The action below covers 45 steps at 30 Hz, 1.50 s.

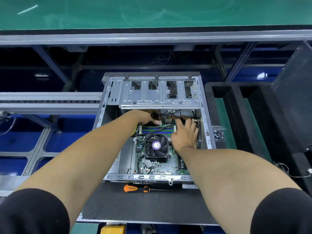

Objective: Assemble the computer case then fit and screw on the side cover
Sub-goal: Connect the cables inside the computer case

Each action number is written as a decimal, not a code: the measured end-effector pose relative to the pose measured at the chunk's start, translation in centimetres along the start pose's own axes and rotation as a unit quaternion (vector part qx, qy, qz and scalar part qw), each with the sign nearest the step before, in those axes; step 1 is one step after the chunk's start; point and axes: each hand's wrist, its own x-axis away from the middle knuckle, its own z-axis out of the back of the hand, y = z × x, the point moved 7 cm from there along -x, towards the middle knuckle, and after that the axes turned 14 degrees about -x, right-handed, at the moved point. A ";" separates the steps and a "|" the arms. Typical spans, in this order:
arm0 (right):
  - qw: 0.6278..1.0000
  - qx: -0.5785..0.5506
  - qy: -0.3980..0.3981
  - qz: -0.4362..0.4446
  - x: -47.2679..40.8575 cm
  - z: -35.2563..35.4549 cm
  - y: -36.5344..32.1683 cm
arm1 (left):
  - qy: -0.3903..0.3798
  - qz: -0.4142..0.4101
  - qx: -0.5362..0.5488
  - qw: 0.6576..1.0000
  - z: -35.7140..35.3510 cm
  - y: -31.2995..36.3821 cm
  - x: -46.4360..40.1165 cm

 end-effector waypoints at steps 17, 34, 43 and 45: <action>1.000 0.012 0.001 -0.001 0.0 0.1 0.0 | -0.030 -0.009 0.087 0.996 -0.3 -0.1 0.4; 1.000 -0.006 0.008 0.000 0.0 0.0 0.2 | 0.150 -0.016 0.038 0.988 1.5 0.4 0.5; 1.000 -0.009 0.005 -0.002 0.0 0.0 0.1 | 0.202 -0.095 -0.013 0.975 2.1 1.6 1.3; 1.000 -0.010 0.004 -0.002 0.0 0.0 0.1 | 0.215 -0.105 -0.019 0.971 2.1 1.8 1.4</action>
